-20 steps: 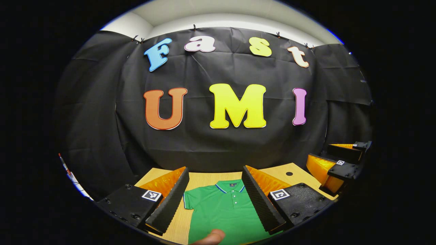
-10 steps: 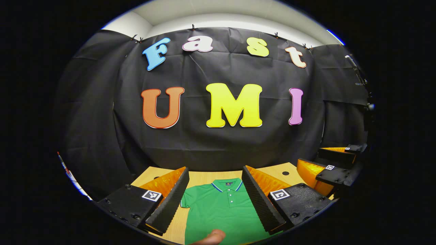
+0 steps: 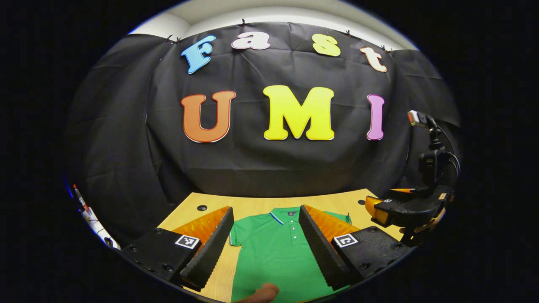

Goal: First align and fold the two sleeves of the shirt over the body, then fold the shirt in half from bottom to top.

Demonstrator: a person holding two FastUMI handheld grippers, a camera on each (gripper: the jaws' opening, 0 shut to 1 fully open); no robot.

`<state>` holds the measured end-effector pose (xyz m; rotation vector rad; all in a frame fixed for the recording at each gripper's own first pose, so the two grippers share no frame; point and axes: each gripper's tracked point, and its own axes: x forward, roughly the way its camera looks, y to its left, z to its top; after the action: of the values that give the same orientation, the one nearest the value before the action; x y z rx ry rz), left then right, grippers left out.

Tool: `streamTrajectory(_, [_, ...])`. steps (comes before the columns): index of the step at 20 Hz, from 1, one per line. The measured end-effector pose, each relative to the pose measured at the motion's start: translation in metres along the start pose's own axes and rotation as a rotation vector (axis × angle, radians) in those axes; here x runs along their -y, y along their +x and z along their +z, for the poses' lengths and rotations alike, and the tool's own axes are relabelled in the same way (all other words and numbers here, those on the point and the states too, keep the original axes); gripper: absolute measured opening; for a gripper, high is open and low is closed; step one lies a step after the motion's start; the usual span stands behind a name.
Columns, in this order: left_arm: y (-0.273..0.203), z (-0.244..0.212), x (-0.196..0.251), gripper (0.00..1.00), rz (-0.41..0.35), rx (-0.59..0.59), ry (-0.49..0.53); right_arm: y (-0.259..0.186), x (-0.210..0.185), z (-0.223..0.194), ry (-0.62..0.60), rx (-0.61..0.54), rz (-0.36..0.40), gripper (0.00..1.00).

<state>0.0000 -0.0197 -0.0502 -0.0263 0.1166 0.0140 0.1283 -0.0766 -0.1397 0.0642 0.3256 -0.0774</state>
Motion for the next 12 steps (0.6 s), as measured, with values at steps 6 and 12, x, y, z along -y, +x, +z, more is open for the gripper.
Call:
streamTrajectory(6, [0.010, -0.019, -0.009, 1.00, 0.062, -0.067, -0.022, 0.098, 0.035, -0.061, 0.065, -0.206, -0.066, 0.94])
streamTrajectory(12, [0.015, -0.028, -0.013, 1.00, 0.118, -0.096, 0.038, 0.167, 0.055, -0.132, 0.060, -0.414, -0.081, 0.94])
